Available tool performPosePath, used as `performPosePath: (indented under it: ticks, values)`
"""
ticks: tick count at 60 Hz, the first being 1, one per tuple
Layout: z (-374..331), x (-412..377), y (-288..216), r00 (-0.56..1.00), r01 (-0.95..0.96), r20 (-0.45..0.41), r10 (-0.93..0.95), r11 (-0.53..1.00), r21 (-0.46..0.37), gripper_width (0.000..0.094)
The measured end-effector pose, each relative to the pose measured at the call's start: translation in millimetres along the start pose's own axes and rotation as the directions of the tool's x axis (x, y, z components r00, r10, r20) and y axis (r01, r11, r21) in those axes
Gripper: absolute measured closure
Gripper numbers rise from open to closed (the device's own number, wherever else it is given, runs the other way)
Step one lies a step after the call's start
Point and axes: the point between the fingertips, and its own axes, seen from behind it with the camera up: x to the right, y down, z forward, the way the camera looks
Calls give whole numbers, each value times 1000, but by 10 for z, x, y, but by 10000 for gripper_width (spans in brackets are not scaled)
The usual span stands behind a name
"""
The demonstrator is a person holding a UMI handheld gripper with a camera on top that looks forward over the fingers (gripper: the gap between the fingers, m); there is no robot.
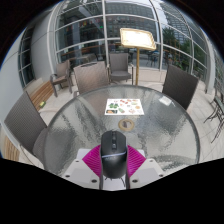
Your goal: Arrange mouse
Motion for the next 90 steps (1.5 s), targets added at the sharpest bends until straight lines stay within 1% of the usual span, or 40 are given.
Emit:
performPosePath:
  ticks: [1,2,3,5,6,7,14,16,18,21,24,29,32,33,34,37,38,41,45,49,56,61,73,82,90]
  values:
    - [67,-20,75,1000,-1,-3,1,1000,-26,640]
    - [82,-22,354,1000,3,-7,-4,999,-46,639]
    - [135,-27,440,1000,6,-14,-7,998,-65,639]
    - [232,-41,591,1000,9,-23,-11,996,-90,639]
    - [330,-25,798,1000,11,-21,-13,995,-98,639]
    - [317,-68,790,1000,13,-25,-16,994,-111,639]
    - [510,-66,1292,999,2,-44,-10,981,-193,638]
    - [525,-66,1259,998,17,-50,-25,988,-152,640]
    - [543,-58,1302,997,45,-58,-55,986,-163,637]
    - [545,-52,1280,997,28,-63,-39,985,-169,627]
    - [531,-50,1228,998,7,-65,-18,985,-173,567]
    - [568,-62,1247,998,19,-57,-29,986,-166,499]
    - [554,-70,1243,998,22,-45,-31,983,-181,461]
    - [543,-66,1251,999,20,-42,-29,981,-191,426]
    - [520,-58,1257,999,16,-41,-25,979,-201,364]
    - [437,-36,1174,999,-1,-37,-6,981,-194,118]
    - [384,-25,1127,999,-4,-35,-2,983,-186,54]
    - [236,14,965,1000,-7,-28,3,989,-148,82]
    - [-33,100,738,1000,4,-29,-7,994,-109,73]
    - [-360,146,553,1000,12,-10,-13,998,-69,81]
    - [-962,259,357,999,27,20,-27,1000,-15,82]
    - [-1345,380,349,999,26,23,-27,1000,9,84]
    - [-1951,603,427,1000,24,18,-24,999,42,82]
    - [-2201,755,491,1000,11,-3,-11,997,77,82]
    - [-2324,805,560,1000,8,-1,-8,996,89,81]
